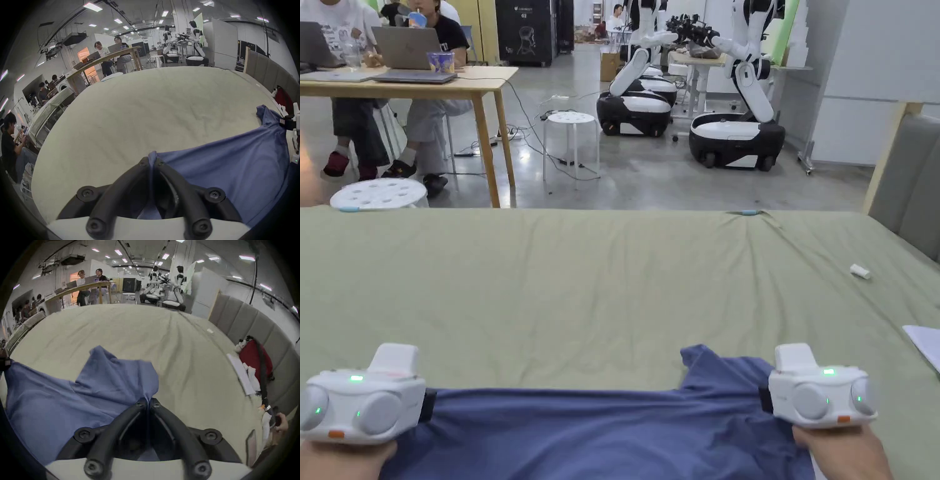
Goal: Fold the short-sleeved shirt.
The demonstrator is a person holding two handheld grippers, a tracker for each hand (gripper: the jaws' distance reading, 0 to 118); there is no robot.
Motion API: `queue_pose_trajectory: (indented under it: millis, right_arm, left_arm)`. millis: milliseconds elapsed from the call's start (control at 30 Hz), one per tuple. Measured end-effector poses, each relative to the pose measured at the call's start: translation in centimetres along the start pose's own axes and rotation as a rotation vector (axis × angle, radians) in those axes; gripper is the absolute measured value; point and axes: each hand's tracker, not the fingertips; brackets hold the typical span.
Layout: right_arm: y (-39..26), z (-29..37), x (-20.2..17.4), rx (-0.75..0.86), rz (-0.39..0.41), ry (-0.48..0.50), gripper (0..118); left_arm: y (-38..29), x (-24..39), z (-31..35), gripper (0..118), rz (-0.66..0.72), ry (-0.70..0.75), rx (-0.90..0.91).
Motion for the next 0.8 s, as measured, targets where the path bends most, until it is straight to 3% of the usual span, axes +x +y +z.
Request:
queue_pose_trajectory:
  millis: [233, 467, 667, 800]
  right_arm:
    - [-0.6, 10.2, -0.4, 0.080, 0.007, -0.003, 3]
    - [-7.0, 19.7, 0.3, 0.204, 0.031, 0.019, 3]
    - [-14.5, 23.8, 1.2, 0.197, 0.018, 0.030, 3]
    - [-19.0, 21.9, 0.5, 0.108, 0.026, 0.048, 3]
  left_arm:
    - [-2.5, -1.1, 7.3, 1, 0.045, -0.015, 0.044]
    - [-8.1, -2.8, 15.3, 1, 0.066, -0.041, 0.136]
    - [-15.0, -3.9, 19.4, 1, 0.050, -0.073, 0.116]
    - [-19.0, -3.8, 19.8, 1, 0.056, -0.084, 0.053]
